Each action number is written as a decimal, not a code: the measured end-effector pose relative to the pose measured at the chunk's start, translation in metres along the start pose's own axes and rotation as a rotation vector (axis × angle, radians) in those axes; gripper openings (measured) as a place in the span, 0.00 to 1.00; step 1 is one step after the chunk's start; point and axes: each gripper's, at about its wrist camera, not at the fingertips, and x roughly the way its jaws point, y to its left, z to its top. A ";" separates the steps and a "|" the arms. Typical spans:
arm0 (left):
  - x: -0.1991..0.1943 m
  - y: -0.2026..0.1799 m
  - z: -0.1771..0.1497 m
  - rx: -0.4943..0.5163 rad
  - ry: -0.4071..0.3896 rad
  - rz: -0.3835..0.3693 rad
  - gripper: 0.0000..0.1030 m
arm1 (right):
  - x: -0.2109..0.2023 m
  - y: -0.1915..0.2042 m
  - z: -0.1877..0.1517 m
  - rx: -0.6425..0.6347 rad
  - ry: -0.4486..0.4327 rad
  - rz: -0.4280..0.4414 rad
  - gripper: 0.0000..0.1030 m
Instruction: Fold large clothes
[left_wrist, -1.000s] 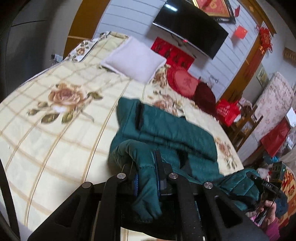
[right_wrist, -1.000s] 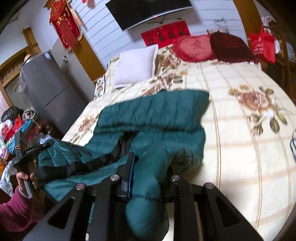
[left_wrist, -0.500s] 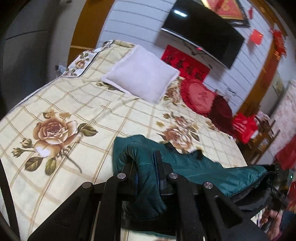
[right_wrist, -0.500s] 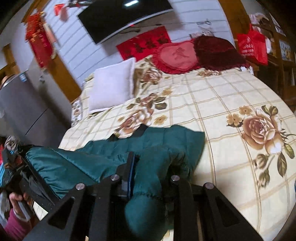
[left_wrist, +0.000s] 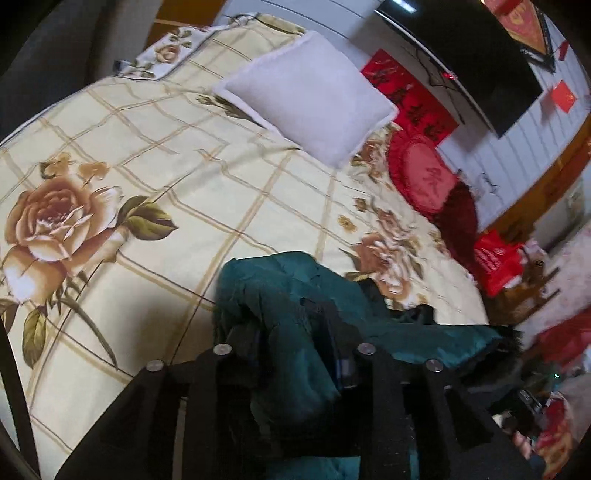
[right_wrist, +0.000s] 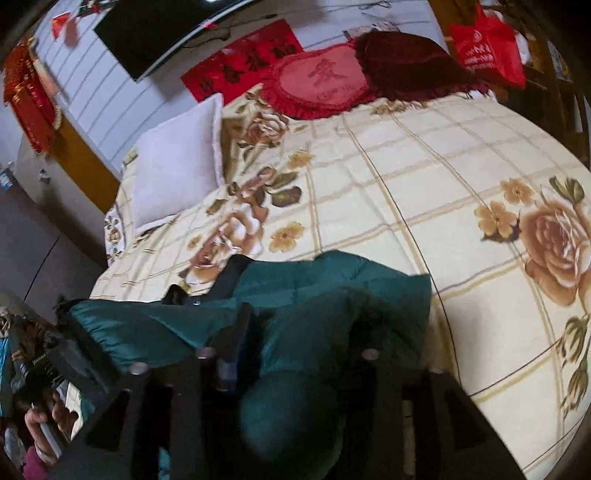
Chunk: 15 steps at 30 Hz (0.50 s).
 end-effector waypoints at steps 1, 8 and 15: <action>-0.005 -0.003 0.002 0.008 0.000 -0.012 0.19 | -0.006 0.003 0.001 -0.009 -0.006 0.008 0.61; -0.056 -0.020 0.009 0.075 -0.151 -0.004 0.54 | -0.051 0.021 0.008 -0.024 -0.142 -0.053 0.77; -0.038 -0.027 -0.001 0.052 -0.122 0.014 0.54 | -0.015 0.086 -0.004 -0.240 -0.037 -0.080 0.77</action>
